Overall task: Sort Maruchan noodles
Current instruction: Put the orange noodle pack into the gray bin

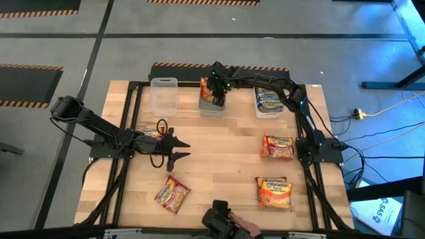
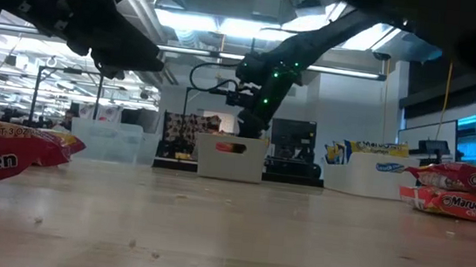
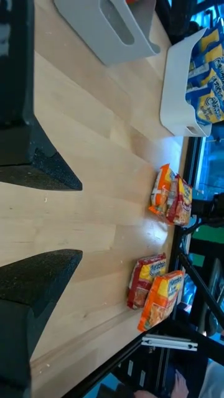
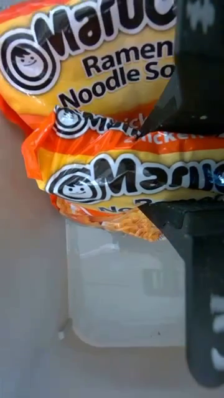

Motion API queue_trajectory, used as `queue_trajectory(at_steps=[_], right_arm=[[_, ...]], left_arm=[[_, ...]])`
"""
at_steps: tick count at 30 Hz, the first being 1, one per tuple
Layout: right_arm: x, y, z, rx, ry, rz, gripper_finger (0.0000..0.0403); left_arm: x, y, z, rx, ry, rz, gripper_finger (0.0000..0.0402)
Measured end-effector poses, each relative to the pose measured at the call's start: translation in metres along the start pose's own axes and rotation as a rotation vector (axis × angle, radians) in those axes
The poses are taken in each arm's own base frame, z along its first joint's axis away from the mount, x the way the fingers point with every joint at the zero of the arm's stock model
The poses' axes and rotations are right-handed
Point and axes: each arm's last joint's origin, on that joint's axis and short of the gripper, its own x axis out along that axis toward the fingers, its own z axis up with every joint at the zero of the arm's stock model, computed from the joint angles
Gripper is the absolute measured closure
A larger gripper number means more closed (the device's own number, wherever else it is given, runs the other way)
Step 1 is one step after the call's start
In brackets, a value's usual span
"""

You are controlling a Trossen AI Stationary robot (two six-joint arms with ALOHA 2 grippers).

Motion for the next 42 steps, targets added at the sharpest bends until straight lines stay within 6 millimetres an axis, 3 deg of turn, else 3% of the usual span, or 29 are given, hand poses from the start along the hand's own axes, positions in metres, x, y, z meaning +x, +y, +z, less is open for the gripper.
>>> queue_trajectory(at_steps=[4,15,23,30,35,38,42], right_arm=[[0.001,0.004,0.005,-0.014,-0.028,-0.006,0.029],[-0.006,0.014,0.02,-0.079,-0.018,-0.114,0.0175],[-0.028,0.026,0.037,-0.107,0.065,-0.186,0.0167],[-0.021,0.02,0.039,-0.072,-0.001,-0.293,0.0167],[-0.021,0.025,0.043,-0.079,-0.025,-0.274,0.0167],[-0.036,0.043,0.045,-0.101,0.023,-0.234,0.0167],[-0.101,0.08,0.059,-0.109,-0.029,-0.139,0.0167]], left_arm=[[0.0,0.0,0.0,0.004,0.002,0.0,0.0244],[0.0,0.0,0.0,0.006,0.007,-0.01,0.0244],[0.0,0.001,-0.002,0.013,0.025,-0.005,0.0244],[0.0,0.001,-0.002,0.014,0.025,0.001,0.0244],[0.0,0.001,-0.002,0.012,0.025,0.001,0.0244],[0.0,0.001,-0.002,0.007,0.02,0.0,0.0244],[0.0,0.001,-0.001,-0.021,0.015,-0.002,0.0244]])
